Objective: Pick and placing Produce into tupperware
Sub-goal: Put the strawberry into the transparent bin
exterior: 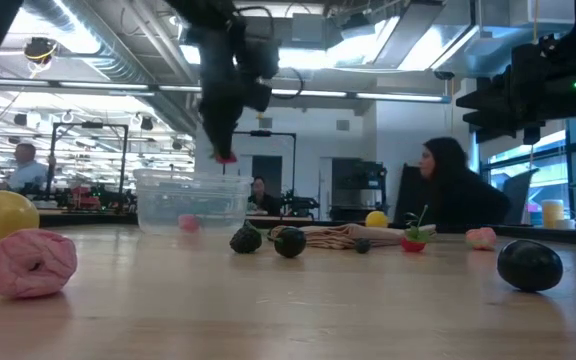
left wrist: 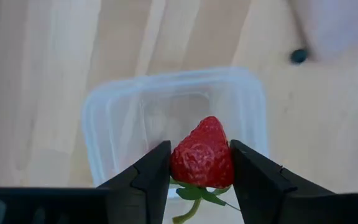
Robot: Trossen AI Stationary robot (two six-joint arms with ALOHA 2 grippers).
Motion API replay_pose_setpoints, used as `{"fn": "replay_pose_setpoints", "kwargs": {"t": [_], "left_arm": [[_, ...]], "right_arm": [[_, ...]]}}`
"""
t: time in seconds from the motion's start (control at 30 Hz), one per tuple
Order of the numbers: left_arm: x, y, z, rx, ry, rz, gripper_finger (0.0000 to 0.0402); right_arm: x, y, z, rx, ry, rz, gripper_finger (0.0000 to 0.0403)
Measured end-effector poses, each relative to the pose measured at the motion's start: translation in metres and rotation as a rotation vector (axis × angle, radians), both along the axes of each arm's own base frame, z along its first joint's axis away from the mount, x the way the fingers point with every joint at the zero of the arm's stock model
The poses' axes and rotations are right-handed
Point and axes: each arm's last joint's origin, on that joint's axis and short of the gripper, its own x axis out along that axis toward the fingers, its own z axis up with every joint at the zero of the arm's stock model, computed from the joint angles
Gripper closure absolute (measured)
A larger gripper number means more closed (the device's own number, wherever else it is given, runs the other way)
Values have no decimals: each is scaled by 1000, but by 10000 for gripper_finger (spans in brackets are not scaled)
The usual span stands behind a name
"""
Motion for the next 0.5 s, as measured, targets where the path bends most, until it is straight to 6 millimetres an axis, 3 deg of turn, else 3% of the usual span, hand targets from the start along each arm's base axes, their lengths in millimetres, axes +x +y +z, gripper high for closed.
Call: {"fn": "replay_pose_setpoints", "kwargs": {"t": [0.3,0.5], "left_arm": [[-23,-1,-42,0,40,52,256],[-28,1,-51,3,50,62,237]], "right_arm": [[0,0,0,3,-2,0,169],[0,0,0,2,-2,0,169]]}}
